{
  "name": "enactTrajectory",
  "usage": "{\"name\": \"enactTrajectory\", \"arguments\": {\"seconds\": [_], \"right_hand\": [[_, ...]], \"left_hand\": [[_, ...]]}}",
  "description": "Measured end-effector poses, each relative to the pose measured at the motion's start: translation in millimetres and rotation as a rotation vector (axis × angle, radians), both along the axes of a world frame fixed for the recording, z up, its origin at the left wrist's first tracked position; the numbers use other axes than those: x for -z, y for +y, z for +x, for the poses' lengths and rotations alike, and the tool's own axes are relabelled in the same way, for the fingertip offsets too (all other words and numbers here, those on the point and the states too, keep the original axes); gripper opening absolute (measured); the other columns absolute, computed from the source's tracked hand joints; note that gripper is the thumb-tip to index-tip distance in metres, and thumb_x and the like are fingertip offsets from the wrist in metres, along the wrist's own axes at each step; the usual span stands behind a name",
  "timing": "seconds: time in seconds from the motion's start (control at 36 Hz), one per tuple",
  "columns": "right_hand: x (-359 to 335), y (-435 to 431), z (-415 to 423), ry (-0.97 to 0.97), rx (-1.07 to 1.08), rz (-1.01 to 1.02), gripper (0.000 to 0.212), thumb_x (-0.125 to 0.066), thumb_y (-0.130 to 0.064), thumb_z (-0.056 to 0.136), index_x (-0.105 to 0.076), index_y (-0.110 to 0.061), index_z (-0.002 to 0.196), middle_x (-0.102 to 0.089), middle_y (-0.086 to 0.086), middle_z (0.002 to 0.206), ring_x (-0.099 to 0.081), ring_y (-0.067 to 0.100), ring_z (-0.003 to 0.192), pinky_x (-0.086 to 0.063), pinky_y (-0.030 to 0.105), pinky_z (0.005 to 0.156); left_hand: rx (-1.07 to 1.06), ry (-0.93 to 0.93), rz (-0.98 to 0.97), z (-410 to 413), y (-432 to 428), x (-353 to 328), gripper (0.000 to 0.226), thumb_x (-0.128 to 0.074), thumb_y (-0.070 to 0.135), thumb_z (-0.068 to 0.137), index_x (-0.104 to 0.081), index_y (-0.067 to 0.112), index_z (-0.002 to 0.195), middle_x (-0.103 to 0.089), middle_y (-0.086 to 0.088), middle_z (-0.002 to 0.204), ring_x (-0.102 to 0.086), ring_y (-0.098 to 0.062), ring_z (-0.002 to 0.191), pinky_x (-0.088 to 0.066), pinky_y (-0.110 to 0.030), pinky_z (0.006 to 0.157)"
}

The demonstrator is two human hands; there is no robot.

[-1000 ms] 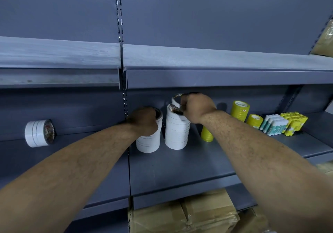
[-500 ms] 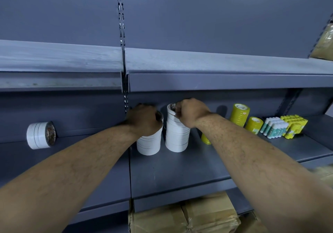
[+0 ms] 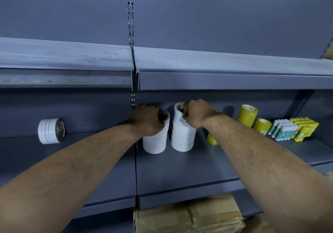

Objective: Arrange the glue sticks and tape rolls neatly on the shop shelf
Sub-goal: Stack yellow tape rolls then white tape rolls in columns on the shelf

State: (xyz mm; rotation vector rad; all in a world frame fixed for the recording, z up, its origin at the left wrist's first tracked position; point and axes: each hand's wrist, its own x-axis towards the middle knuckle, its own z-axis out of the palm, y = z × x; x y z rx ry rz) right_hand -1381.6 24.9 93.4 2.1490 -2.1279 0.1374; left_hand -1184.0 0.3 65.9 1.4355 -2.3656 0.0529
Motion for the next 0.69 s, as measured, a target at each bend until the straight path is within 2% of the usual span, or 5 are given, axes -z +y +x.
{"name": "enactTrajectory", "arguments": {"seconds": [0.17, 0.36, 0.47, 0.58, 0.69], "right_hand": [[-0.4, 2.9, -0.3, -0.017, 0.048, 0.001, 0.023, -0.056, -0.033, 0.092, -0.071, -0.018, 0.101, -0.067, 0.004, 0.103, -0.062, 0.024, 0.091, -0.045, 0.026, 0.068], [-2.0, 3.7, 4.5, -0.034, 0.069, 0.007, 0.023, -0.057, -0.034, 0.091, -0.071, -0.018, 0.1, -0.068, 0.005, 0.102, -0.064, 0.025, 0.091, -0.056, 0.031, 0.076], [-2.3, 5.0, 4.6, -0.016, 0.08, 0.025, 0.026, -0.057, -0.037, 0.092, -0.071, -0.019, 0.105, -0.068, 0.003, 0.104, -0.062, 0.023, 0.088, -0.048, 0.027, 0.069], [-2.4, 8.6, 8.9, 0.022, 0.073, -0.06, 0.034, -0.05, -0.05, 0.09, -0.069, -0.025, 0.104, -0.069, 0.0, 0.103, -0.064, 0.024, 0.094, -0.044, 0.027, 0.068], [-0.9, 9.9, 21.5, -0.028, -0.016, -0.133, 0.033, -0.051, -0.054, 0.089, -0.065, -0.028, 0.104, -0.065, -0.001, 0.116, -0.057, 0.026, 0.112, -0.046, 0.031, 0.082]], "left_hand": [[0.005, -0.012, 0.027, 0.3, 2.1, -0.4, 0.018, -0.051, 0.031, 0.083, -0.059, 0.016, 0.077, -0.065, -0.001, 0.089, -0.061, -0.025, 0.091, -0.034, -0.026, 0.061], [0.022, 0.017, 0.061, 0.1, 1.4, 0.5, 0.016, -0.053, 0.027, 0.081, -0.054, 0.016, 0.07, -0.065, 0.001, 0.083, -0.063, -0.026, 0.09, -0.038, -0.027, 0.067], [0.024, 0.041, 0.035, -0.3, 0.4, 1.9, 0.019, -0.053, 0.031, 0.083, -0.064, 0.016, 0.087, -0.069, 0.0, 0.096, -0.062, -0.025, 0.097, -0.042, -0.027, 0.072], [0.042, 0.06, -0.012, -2.9, -1.4, 3.3, 0.02, -0.043, 0.038, 0.091, -0.054, 0.022, 0.086, -0.067, -0.002, 0.104, -0.06, -0.026, 0.104, -0.043, -0.029, 0.082], [0.054, 0.051, 0.054, -0.2, -3.0, 0.9, 0.048, -0.033, 0.044, 0.096, -0.051, 0.021, 0.135, -0.049, -0.001, 0.145, -0.041, -0.023, 0.136, -0.032, -0.036, 0.113]]}}
